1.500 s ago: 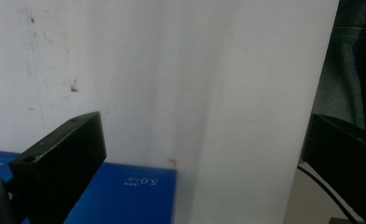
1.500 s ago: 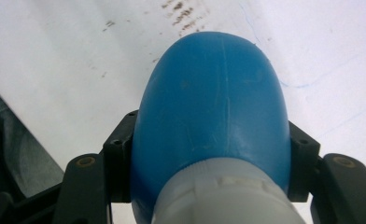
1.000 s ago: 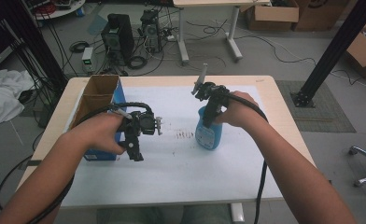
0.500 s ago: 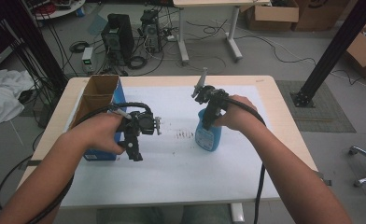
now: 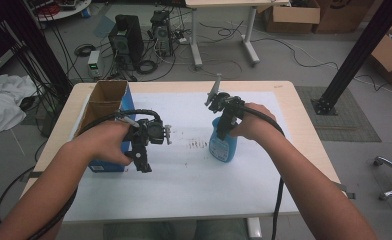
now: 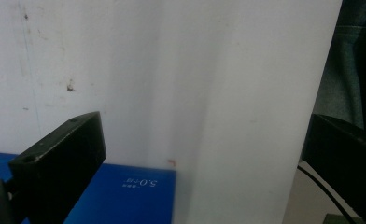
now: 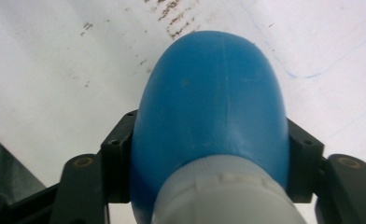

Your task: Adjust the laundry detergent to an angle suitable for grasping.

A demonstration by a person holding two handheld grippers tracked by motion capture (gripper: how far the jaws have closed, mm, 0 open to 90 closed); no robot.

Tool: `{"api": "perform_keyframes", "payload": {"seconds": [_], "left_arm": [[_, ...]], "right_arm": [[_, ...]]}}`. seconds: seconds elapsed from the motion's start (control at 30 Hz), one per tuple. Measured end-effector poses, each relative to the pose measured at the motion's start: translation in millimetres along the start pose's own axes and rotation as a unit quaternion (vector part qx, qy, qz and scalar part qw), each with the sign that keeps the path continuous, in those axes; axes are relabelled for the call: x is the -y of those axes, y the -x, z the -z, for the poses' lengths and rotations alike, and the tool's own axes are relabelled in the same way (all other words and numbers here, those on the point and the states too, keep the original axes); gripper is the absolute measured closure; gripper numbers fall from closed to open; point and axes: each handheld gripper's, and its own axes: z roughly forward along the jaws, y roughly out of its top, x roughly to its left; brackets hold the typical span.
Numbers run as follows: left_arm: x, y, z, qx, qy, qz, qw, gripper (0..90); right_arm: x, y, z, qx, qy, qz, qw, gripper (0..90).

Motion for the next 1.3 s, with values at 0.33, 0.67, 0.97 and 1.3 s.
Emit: {"api": "perform_keyframes", "payload": {"seconds": [0.33,0.67,0.97,1.3], "left_arm": [[0.8,0.8,-0.7,-0.001,-0.001,0.002,1.0,0.1],[1.4,0.3,-0.1,-0.004,-0.003,0.004,1.0,0.1],[1.4,0.4,0.6,-0.006,-0.003,0.004,1.0,0.1],[2.2,0.4,1.1,-0.005,-0.004,0.004,1.0,0.1]], "right_arm": [[3.3,4.3,4.4,-0.007,0.002,0.0,1.0,26.2],[2.3,1.6,10.3,-0.005,0.006,0.017,0.9998,23.2],[0.1,-0.8,21.7,-0.001,0.008,0.019,0.9998,16.3],[3.4,-0.7,35.1,-0.001,0.025,0.036,0.999,13.4]]}}
